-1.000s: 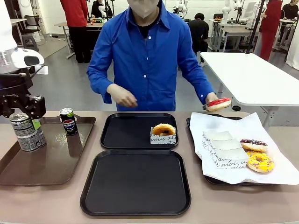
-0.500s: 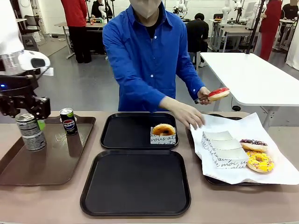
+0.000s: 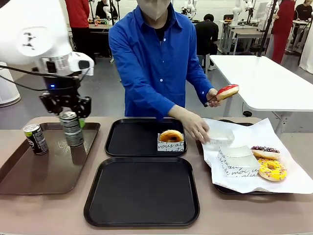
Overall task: Set up donuts and drinks on trays.
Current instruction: Pick up one Pepsi coke and place it on the Flat Tray.
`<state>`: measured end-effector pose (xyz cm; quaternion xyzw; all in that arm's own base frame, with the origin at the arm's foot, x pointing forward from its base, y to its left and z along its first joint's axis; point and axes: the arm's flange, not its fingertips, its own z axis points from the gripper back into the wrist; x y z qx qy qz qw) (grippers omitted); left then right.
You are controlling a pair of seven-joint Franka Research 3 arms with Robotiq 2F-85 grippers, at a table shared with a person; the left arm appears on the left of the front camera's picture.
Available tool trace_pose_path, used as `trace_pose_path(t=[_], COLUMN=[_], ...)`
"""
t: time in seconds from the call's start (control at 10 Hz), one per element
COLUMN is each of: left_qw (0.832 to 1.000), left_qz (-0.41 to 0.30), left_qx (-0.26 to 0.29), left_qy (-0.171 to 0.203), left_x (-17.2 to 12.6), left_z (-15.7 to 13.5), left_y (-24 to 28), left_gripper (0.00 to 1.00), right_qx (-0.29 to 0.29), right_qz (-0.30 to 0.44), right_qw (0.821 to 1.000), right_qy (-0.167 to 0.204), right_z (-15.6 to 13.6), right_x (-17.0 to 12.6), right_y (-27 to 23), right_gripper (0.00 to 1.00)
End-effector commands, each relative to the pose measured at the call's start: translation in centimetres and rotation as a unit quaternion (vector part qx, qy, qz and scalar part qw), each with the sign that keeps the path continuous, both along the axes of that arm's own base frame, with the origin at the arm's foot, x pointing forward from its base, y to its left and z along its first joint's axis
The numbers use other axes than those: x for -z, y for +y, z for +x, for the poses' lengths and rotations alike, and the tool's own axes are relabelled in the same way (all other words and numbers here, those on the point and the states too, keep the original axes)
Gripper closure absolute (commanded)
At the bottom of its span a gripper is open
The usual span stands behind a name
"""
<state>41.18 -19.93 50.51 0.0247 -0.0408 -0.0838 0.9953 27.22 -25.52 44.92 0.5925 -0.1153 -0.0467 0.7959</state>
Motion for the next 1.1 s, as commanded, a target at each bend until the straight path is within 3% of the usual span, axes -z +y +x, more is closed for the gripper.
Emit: trace_pose_path(t=[0.0,0.2,0.3,0.5,0.7,0.8,1.0], left_qw=[1.000,1.000,0.999,0.997,0.997,0.997,0.996], left_qz=[0.024,0.008,0.004,0.029,0.016,0.021,0.017], left_qx=[0.006,0.028,0.031,0.051,0.071,0.071,0.084], left_qy=[-0.003,-0.006,0.022,0.057,0.029,0.022,0.029], left_x=[0.8,2.8,3.7,-0.5,-2.8,-2.0,-1.8], left_z=[3.6,5.9,6.1,0.1,-8.5,-10.2,-9.5], left_y=[-3.9,-7.0,-7.3,-1.3,5.6,6.3,6.2], left_gripper=[0.41,0.41,0.41,0.41,0.41,0.41,0.41], right_qx=[0.000,0.000,0.000,0.000,0.000,0.000,0.000], right_qz=[0.005,0.005,0.005,0.005,0.005,0.005,0.005], right_qw=[1.000,1.000,1.000,1.000,1.000,1.000,1.000], right_qy=[-0.003,-0.003,-0.003,-0.003,-0.003,-0.003,-0.003], right_z=[-0.1,-0.1,-0.1,-0.1,-0.1,-0.1,-0.1], right_x=[-0.1,-0.1,-0.1,-0.1,-0.1,-0.1,-0.1], right_y=[0.0,0.0,0.0,0.0,0.0,0.0,0.0], right_gripper=[0.00,0.00,0.00,0.00,0.00,0.00,0.00])
